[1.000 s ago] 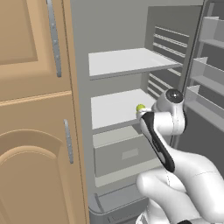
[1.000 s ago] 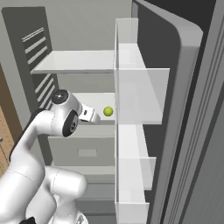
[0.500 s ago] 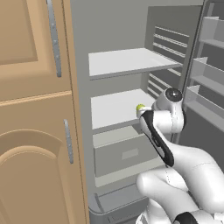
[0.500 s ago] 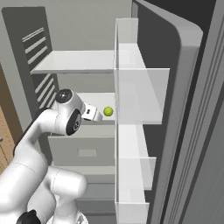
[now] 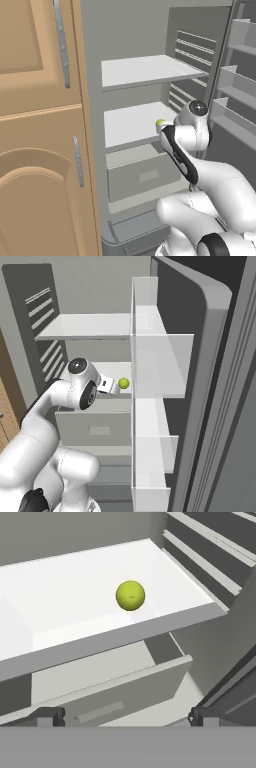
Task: Retrieve the apple and pear from the fridge and place them into the bowl on the dining table.
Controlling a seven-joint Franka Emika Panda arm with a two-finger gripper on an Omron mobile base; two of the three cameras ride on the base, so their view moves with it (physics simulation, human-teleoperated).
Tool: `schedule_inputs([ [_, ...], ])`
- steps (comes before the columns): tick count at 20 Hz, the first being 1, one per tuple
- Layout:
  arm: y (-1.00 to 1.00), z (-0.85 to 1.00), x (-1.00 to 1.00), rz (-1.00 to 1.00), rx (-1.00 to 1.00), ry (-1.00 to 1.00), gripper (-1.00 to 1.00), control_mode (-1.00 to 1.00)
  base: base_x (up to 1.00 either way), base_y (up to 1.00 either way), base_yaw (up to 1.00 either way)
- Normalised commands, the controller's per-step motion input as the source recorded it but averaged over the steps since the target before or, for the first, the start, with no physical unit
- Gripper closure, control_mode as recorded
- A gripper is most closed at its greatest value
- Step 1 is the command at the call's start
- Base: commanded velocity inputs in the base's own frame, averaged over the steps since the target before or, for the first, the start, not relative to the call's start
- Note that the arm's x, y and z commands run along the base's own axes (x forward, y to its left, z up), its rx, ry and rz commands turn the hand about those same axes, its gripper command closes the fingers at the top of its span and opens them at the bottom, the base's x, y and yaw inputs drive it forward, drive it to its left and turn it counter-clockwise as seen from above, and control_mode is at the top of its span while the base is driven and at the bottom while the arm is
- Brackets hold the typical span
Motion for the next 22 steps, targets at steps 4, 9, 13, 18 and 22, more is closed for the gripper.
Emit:
schedule_inputs([
  [4,-0.01,0.0,0.19,0.0,0.0,0.0,-1.0,-1.0,0.0,0.0,0.0],
  [9,-0.01,-0.01,0.19,0.0,0.0,0.0,-1.0,-1.0,0.0,0.0,0.0],
  [13,-0.04,-0.02,0.14,0.0,0.0,0.0,-1.0,-1.0,0.0,0.0,0.0],
  [18,-0.08,-0.05,0.08,0.0,0.0,0.0,-1.0,-1.0,0.0,0.0,0.0],
  [22,-0.06,-0.04,0.13,0.0,0.0,0.0,-1.0,-1.0,0.0,0.0,0.0],
])
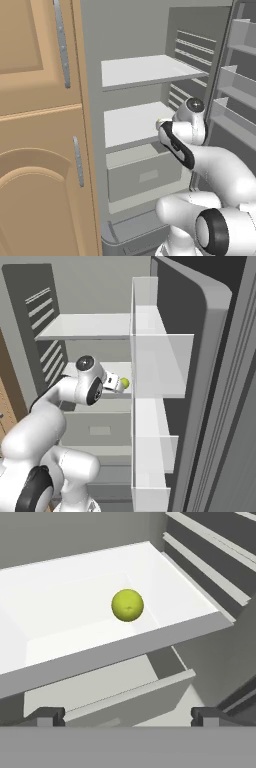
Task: Retrieve the apple and pear from the fridge and place them into the bowl on the dining table.
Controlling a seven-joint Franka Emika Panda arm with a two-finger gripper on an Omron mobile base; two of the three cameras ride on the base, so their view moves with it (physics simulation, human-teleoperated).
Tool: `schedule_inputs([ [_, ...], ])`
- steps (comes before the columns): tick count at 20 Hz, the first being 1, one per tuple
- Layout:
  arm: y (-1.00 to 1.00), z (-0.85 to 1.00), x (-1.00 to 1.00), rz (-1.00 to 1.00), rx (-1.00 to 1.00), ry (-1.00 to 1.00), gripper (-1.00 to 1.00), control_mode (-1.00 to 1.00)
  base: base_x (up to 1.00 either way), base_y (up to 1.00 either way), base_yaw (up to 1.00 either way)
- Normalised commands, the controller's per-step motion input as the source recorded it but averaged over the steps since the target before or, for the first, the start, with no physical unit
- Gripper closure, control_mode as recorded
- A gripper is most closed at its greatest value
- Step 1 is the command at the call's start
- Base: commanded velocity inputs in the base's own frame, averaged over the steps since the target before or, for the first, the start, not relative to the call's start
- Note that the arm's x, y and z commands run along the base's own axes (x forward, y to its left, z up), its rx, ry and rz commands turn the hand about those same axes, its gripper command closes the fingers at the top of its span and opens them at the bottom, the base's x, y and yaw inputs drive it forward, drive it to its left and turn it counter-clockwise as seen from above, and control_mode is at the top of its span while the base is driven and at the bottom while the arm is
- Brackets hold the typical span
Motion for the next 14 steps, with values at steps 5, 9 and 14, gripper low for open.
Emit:
schedule_inputs([
  [5,-0.03,-0.05,0.2,0.0,0.0,0.0,-1.0,-1.0,0.0,0.0,0.0],
  [9,0.0,-0.04,0.25,0.0,0.0,0.0,-1.0,-1.0,0.0,0.0,0.0],
  [14,-0.01,-0.08,0.22,0.0,0.0,0.0,-1.0,-1.0,0.0,0.0,0.0],
])
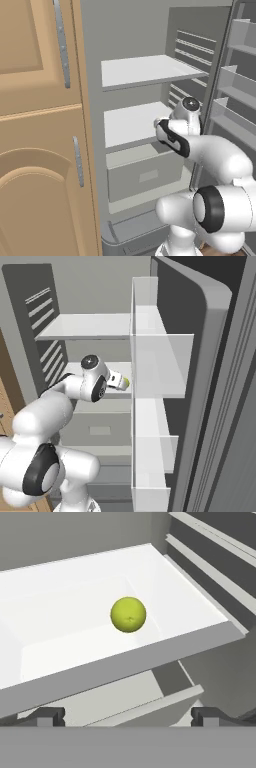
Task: Retrieve the apple and pear from the fridge and place them into the bowl on the dining table.
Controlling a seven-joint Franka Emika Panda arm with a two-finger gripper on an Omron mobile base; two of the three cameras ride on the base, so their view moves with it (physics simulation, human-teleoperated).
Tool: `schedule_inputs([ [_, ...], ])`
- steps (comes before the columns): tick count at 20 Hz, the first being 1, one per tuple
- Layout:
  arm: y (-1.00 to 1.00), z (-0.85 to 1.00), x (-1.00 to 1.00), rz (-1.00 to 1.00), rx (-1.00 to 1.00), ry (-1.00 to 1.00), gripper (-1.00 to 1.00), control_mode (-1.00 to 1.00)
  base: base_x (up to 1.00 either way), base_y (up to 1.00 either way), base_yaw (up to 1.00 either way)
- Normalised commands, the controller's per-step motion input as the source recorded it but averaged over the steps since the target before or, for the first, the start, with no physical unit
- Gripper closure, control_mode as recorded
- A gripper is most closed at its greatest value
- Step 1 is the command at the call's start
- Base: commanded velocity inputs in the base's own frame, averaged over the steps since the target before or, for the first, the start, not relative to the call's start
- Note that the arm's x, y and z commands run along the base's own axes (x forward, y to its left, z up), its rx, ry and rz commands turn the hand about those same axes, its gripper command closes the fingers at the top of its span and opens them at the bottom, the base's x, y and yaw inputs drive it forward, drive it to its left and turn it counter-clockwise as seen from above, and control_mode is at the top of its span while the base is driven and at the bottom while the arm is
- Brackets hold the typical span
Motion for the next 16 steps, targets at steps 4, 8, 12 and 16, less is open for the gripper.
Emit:
schedule_inputs([
  [4,-0.06,-0.11,0.2,0.0,0.0,0.0,-1.0,-1.0,0.0,0.0,0.0],
  [8,-0.08,-0.12,0.19,0.0,0.0,0.0,-1.0,-1.0,0.0,0.0,0.0],
  [12,-0.08,-0.1,0.19,0.0,0.0,0.0,-1.0,-1.0,0.0,0.0,0.0],
  [16,-0.05,-0.08,0.22,0.0,0.0,0.0,-1.0,-1.0,0.0,0.0,0.0],
])
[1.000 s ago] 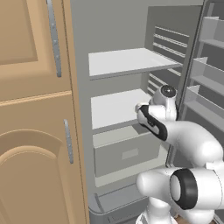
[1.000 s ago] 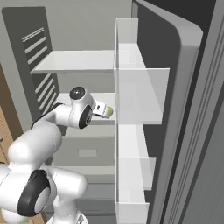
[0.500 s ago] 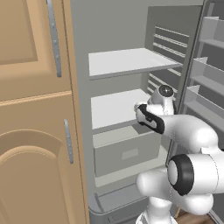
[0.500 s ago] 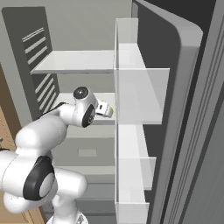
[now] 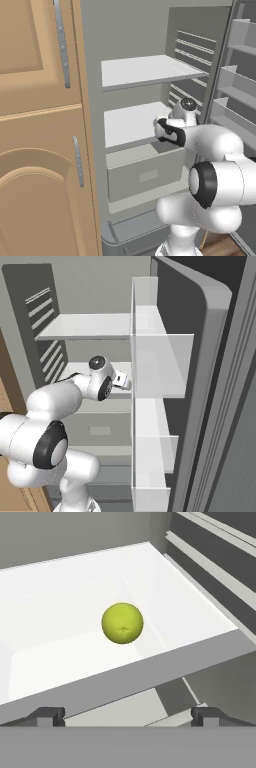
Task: Retrieve the apple and pear from the fridge and place them into the bowl on the dining table.
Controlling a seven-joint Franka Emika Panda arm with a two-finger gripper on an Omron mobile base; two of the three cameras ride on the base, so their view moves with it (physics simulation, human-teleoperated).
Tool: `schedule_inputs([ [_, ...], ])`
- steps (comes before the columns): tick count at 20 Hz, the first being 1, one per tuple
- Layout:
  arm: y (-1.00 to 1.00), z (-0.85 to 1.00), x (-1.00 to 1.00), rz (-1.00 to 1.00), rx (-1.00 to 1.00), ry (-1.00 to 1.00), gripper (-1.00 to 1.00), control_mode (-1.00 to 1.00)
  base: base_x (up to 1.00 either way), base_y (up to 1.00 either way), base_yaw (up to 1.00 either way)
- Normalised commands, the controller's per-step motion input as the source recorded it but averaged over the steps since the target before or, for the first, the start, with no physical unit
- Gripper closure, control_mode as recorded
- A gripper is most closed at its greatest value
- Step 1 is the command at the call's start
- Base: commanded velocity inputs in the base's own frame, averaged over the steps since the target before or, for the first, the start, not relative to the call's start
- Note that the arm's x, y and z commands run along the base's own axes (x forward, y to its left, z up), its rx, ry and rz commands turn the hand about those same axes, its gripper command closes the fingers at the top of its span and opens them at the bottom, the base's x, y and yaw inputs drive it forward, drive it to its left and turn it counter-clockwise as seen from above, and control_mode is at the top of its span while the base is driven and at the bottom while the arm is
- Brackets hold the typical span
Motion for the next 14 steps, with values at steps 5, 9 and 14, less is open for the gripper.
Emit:
schedule_inputs([
  [5,-0.04,-0.1,0.22,0.0,0.0,0.0,-1.0,-1.0,0.0,0.0,0.0],
  [9,-0.04,-0.11,0.21,0.0,0.0,0.0,-1.0,-1.0,0.0,0.0,0.0],
  [14,-0.04,-0.13,0.18,0.0,0.0,0.0,-1.0,-1.0,0.0,0.0,0.0],
])
